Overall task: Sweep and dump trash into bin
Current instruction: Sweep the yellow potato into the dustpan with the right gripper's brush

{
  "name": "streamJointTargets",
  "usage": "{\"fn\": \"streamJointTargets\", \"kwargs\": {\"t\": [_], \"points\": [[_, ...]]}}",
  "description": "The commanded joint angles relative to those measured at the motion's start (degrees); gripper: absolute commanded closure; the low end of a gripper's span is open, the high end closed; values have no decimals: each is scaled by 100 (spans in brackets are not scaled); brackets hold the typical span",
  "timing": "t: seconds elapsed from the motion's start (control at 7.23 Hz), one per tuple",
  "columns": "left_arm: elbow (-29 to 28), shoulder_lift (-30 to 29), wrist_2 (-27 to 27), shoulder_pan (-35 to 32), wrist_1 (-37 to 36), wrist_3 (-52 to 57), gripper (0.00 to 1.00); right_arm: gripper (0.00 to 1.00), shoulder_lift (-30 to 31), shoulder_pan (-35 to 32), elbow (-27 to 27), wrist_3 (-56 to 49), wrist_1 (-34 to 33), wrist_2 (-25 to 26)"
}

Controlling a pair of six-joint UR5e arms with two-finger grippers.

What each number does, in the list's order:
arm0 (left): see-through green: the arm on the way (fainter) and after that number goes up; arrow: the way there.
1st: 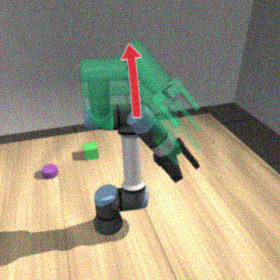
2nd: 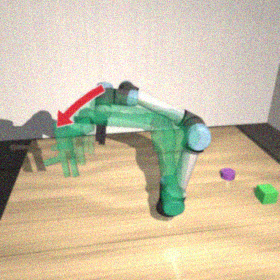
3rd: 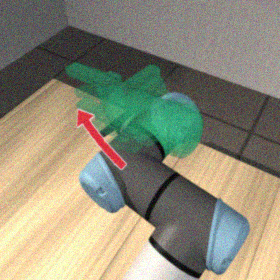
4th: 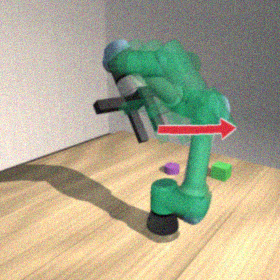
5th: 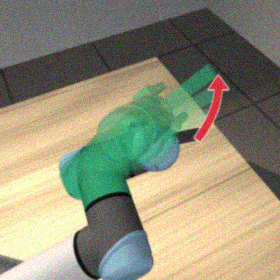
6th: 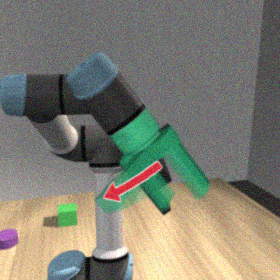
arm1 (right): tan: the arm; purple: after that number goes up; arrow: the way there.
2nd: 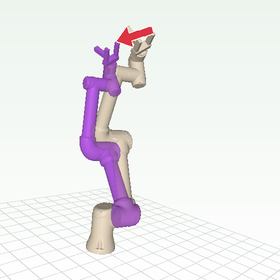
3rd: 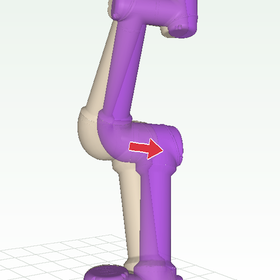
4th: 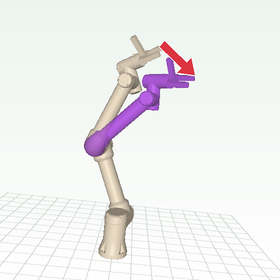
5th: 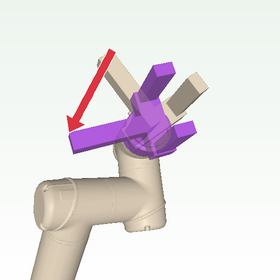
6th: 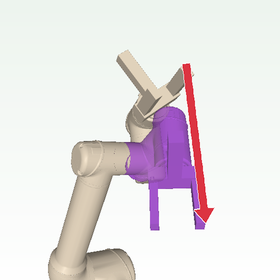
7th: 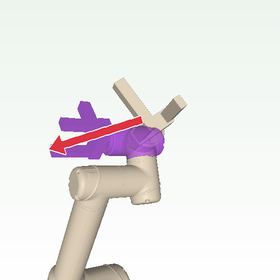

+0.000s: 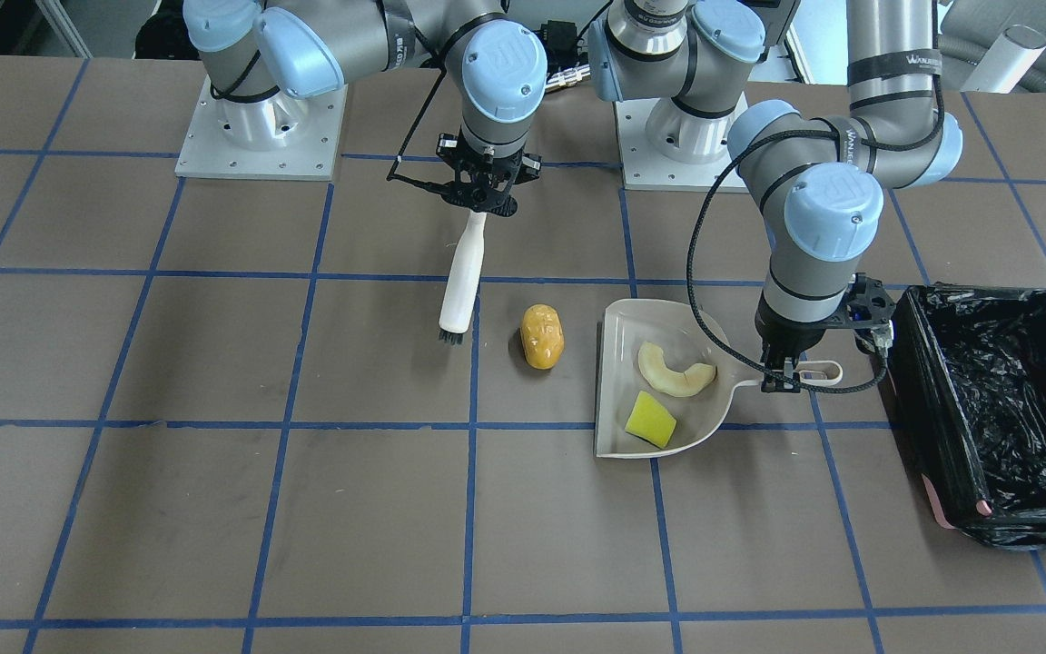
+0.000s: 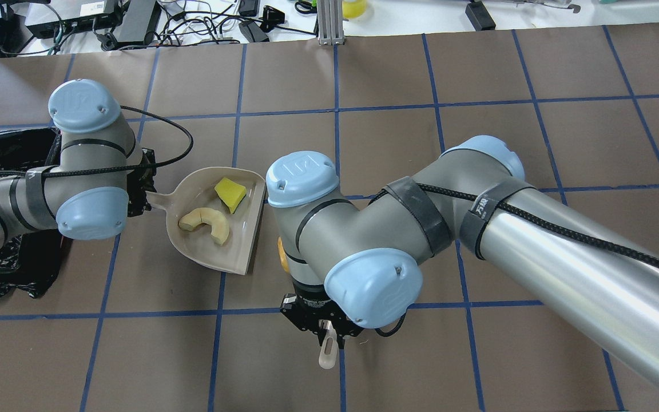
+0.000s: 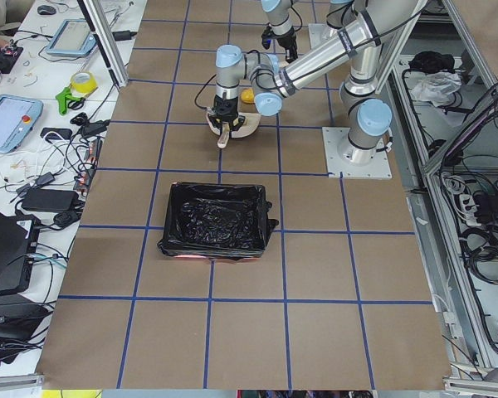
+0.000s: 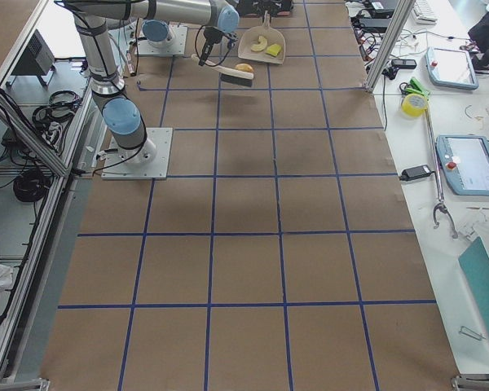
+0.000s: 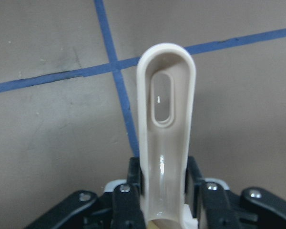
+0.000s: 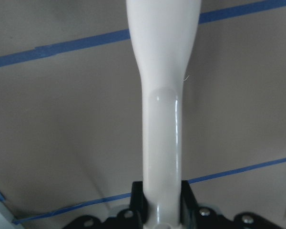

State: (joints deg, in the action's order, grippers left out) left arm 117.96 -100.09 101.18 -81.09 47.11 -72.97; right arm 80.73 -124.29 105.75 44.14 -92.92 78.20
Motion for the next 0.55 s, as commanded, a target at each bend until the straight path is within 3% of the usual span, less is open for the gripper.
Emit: {"fn": "streamJointTargets", "kwargs": {"t": [0.0, 0.41], "points": [[341, 200, -10, -3, -44, -235, 100, 100, -205, -78, 24, 602, -478, -707], [351, 192, -10, -12, -36, -437, 100, 100, -663, -500, -28, 1097, -981, -613]]}}
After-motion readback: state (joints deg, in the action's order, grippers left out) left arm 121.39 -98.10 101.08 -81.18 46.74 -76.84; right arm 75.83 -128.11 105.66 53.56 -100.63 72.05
